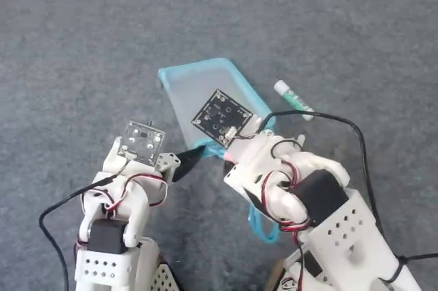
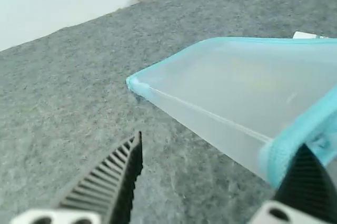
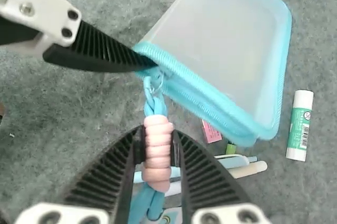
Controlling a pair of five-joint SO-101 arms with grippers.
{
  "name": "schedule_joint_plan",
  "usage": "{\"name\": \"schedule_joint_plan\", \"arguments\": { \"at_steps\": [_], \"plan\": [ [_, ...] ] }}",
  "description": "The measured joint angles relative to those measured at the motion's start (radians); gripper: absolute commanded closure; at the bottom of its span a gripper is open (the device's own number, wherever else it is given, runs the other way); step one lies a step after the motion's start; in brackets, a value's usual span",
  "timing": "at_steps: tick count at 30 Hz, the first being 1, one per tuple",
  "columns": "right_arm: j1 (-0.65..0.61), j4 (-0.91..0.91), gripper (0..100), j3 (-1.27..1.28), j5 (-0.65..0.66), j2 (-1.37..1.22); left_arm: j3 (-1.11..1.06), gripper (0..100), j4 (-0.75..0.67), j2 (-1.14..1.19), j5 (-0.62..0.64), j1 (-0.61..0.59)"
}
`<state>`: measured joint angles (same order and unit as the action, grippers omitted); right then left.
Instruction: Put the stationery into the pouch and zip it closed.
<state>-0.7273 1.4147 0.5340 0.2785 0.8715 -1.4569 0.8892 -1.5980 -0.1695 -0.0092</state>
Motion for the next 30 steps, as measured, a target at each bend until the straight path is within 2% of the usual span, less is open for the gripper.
{"name": "schedule_joint_plan", "arguments": {
  "at_steps": [11, 19, 30],
  "plan": [
    [-0.005, 0.04, 99.2, -0.015, 0.043, 0.0, -0.061, 66, -0.094, -0.005, 0.002, -0.029],
    [-0.143, 0.075, 99.2, -0.015, 0.078, 0.052, -0.069, 66, -0.094, -0.003, 0.054, -0.026],
    [-0.209, 0.084, 99.2, 0.009, 0.103, 0.084, -0.12, 66, -0.123, -0.003, 0.054, 0.115]
  ]
}}
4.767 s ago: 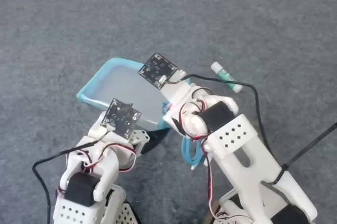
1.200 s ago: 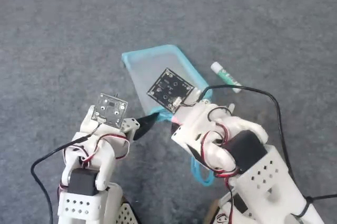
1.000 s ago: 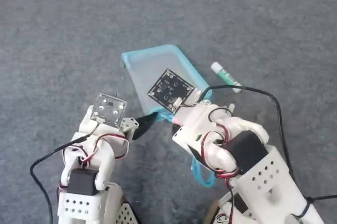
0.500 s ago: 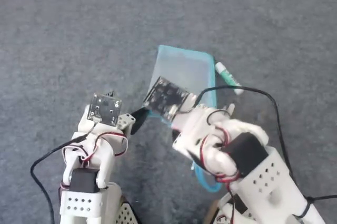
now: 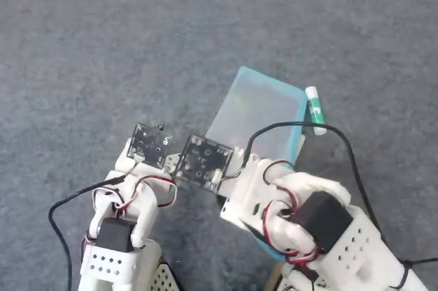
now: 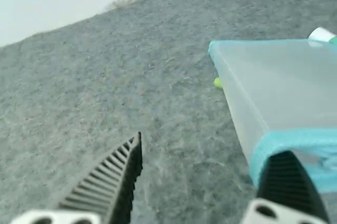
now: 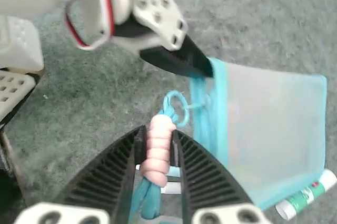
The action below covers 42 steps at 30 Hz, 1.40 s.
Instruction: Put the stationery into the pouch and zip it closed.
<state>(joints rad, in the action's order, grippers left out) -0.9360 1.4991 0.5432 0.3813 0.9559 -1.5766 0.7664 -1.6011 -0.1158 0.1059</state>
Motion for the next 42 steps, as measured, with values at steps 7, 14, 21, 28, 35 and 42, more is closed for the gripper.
{"name": "schedule_joint_plan", "arguments": {
  "at_steps": [7, 14, 21, 28, 35, 42],
  "plan": [
    [-0.052, 0.0, 99.2, 0.025, 0.002, 0.002, -0.026, 70, -0.041, 0.008, 0.0, 0.061],
    [-0.048, -0.025, 99.2, 0.103, 0.003, 0.012, -0.026, 99, -0.041, 0.009, 0.011, -0.028],
    [0.118, -0.035, 99.2, 0.114, 0.035, 0.014, 0.018, 99, -0.043, 0.009, 0.089, -0.315],
    [0.222, -0.118, 98.9, 0.229, 0.041, 0.014, 0.018, 99, -0.043, 0.009, 0.089, -0.344],
    [0.292, -0.18, 98.9, 0.245, -0.038, -0.06, 0.018, 99, -0.043, 0.009, 0.087, -0.358],
    [0.58, -0.127, 99.1, 0.172, -0.077, -0.305, 0.018, 99, -0.066, 0.009, 0.121, -0.459]
  ]
}}
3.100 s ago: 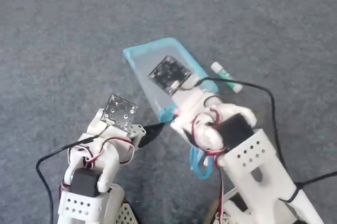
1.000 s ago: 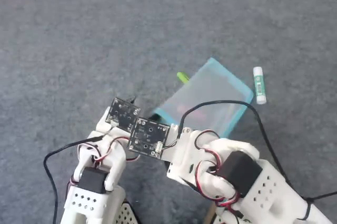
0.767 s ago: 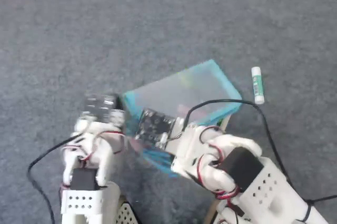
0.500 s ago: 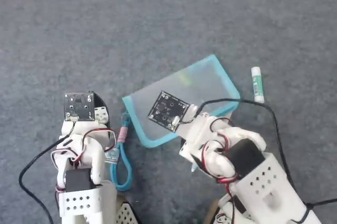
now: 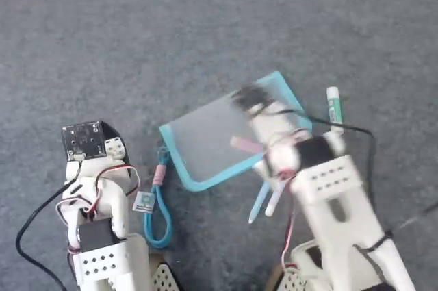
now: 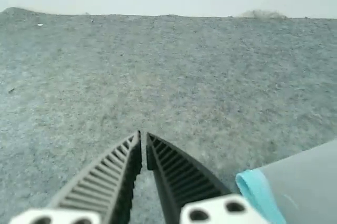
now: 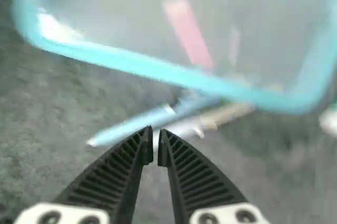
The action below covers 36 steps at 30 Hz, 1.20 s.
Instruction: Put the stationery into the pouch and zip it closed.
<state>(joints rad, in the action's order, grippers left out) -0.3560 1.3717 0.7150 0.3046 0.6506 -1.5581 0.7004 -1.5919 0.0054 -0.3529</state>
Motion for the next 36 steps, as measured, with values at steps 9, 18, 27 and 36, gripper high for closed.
{"name": "schedule_joint_plan", "arguments": {
  "at_steps": [9, 18, 27, 36],
  "plan": [
    [0.176, 0.011, 99.1, 0.018, 0.055, 0.006, 0.0, 99, -0.035, 0.0, 0.003, -0.003],
    [0.178, -0.213, 99.1, 0.018, 0.031, -0.288, 0.0, 99, -0.035, 0.0, 0.003, -0.003],
    [0.178, -0.255, 99.1, -0.206, 0.031, -0.569, 0.0, 99, -0.034, 0.0, 0.003, -0.003],
    [0.178, -0.255, 99.1, -0.612, 0.015, -0.918, 0.0, 99, -0.014, 0.0, 0.003, 0.035]
  ]
}}
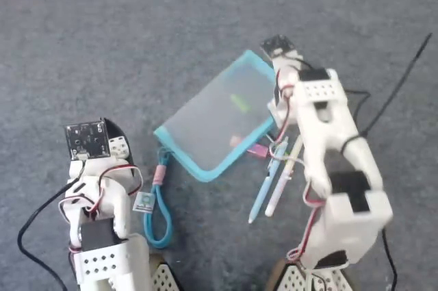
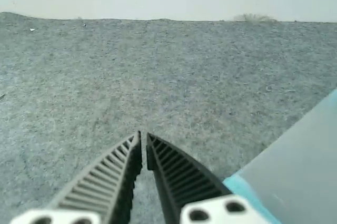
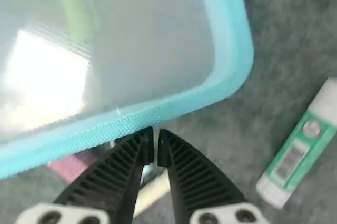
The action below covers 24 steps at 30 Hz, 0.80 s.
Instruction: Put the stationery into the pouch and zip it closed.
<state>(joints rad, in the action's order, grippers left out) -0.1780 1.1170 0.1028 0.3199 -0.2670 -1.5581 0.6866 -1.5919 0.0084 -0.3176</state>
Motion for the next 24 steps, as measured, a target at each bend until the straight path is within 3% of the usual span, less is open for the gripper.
{"name": "schedule_joint_plan", "arguments": {
  "at_steps": [9, 16, 19, 24],
  "plan": [
    [0.005, 0.167, 99.2, -0.618, 0.0, -0.419, 0.0, 99, 0.0, 0.0, 0.0, 0.002],
    [-0.021, 0.476, 99.1, -1.33, -0.014, -0.77, 0.0, 99, 0.0, 0.0, 0.0, 0.002],
    [-0.058, 0.621, 99.1, -1.608, -0.081, -0.858, 0.0, 99, 0.0, 0.0, 0.0, 0.002],
    [-0.091, 0.635, 99.1, -1.642, -0.172, -0.796, 0.0, 99, 0.0, 0.0, 0.0, 0.0]
  ]
}}
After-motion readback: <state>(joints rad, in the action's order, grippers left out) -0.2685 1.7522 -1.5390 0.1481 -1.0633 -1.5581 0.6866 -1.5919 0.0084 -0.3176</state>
